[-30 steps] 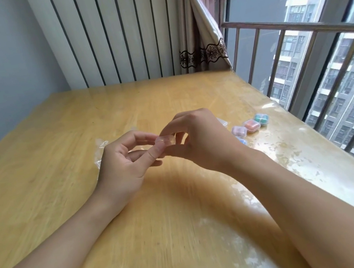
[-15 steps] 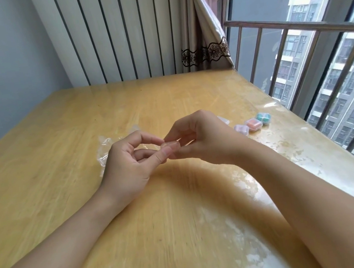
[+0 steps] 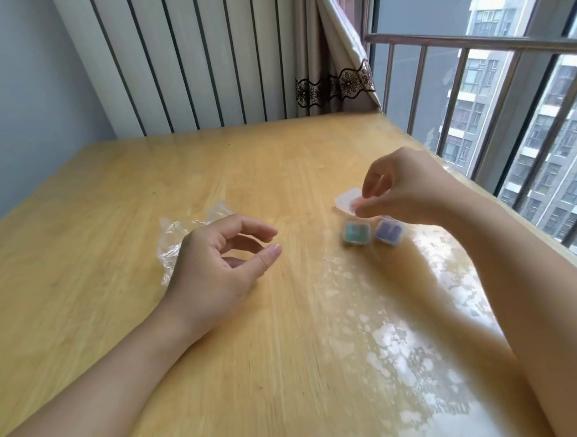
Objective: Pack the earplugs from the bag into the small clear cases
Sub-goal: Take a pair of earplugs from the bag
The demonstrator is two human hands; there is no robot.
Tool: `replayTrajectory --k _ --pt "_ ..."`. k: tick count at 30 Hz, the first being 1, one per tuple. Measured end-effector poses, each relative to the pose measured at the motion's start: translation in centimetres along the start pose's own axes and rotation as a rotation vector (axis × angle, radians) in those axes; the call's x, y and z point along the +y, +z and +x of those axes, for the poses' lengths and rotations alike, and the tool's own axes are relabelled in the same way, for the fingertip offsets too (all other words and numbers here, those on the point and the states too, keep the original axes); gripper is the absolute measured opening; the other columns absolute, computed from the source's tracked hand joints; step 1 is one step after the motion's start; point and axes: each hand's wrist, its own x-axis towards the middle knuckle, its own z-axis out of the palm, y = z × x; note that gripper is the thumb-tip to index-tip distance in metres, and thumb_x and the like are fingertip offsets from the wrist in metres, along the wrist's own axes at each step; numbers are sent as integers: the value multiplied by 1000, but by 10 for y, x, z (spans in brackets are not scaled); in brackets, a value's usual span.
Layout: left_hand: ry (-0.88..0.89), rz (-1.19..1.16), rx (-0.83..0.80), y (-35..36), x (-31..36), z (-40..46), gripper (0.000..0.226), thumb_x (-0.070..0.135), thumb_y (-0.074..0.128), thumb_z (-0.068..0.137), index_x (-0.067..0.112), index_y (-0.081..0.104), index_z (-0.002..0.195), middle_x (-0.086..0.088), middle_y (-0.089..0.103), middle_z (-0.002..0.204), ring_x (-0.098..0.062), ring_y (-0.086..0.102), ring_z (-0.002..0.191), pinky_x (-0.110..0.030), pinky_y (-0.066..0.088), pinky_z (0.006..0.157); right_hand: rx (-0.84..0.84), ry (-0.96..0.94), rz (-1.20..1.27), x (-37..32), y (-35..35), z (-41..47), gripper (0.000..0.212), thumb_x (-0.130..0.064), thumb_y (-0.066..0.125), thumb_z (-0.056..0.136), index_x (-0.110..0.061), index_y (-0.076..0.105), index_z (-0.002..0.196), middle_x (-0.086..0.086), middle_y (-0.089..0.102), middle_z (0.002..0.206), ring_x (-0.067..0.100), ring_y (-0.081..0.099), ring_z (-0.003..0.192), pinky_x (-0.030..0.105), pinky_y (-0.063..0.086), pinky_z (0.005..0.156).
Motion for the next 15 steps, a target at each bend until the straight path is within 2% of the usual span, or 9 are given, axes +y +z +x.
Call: replayTrajectory --k 3,5,9,11,12,14,15 --pt "56 29 46 -1 0 0 13 24 83 79 30 75 87 5 72 88 -24 69 76 -33 58 58 -54 11 -25 3 4 1 22 -33 88 75 -18 72 77 -4 74 71 5 67 56 14 40 43" --pt "112 67 80 -2 3 0 15 20 85 78 27 75 87 6 71 84 -17 66 71 -25 51 54 -62 12 -19 3 3 3 19 -32 88 74 -19 74 77 -5 75 72 5 67 58 14 40 43" --pt "194 202 306 -10 8 4 21 0 77 77 20 75 85 7 71 79 -9 60 64 -24 50 53 -116 -9 -49 0 -2 1 12 -30 87 76 -21 80 79 -7 72 76 4 60 68 19 39 52" --pt "167 287 416 -21 9 8 26 4 76 69 24 73 85 11 68 79 -7 53 63 -22 45 55 -2 -6 7 0 1 4 9 -27 81 82 -18 79 83 -6 70 77 4 59 67 19 39 53" --pt "139 362 420 -27 8 10 26 12 77 65 25 72 87 11 65 82 -7 50 66 -22 43 58 84 10 71 0 5 4 9 -25 77 84 -17 77 84 -4 71 81 6 61 69 20 41 55" --pt "46 530 343 -40 5 13 31 23 83 66 27 68 93 5 59 91 -13 48 76 -25 39 66 210 27 108 1 14 7 15 -27 72 86 -17 74 97 -1 72 100 6 63 73 20 44 58" --pt "1 601 294 -45 3 13 34 27 86 67 27 67 96 4 56 95 -16 48 83 -27 39 72 198 25 80 2 19 7 25 -30 71 87 -19 71 109 -2 69 110 3 61 72 19 43 58"
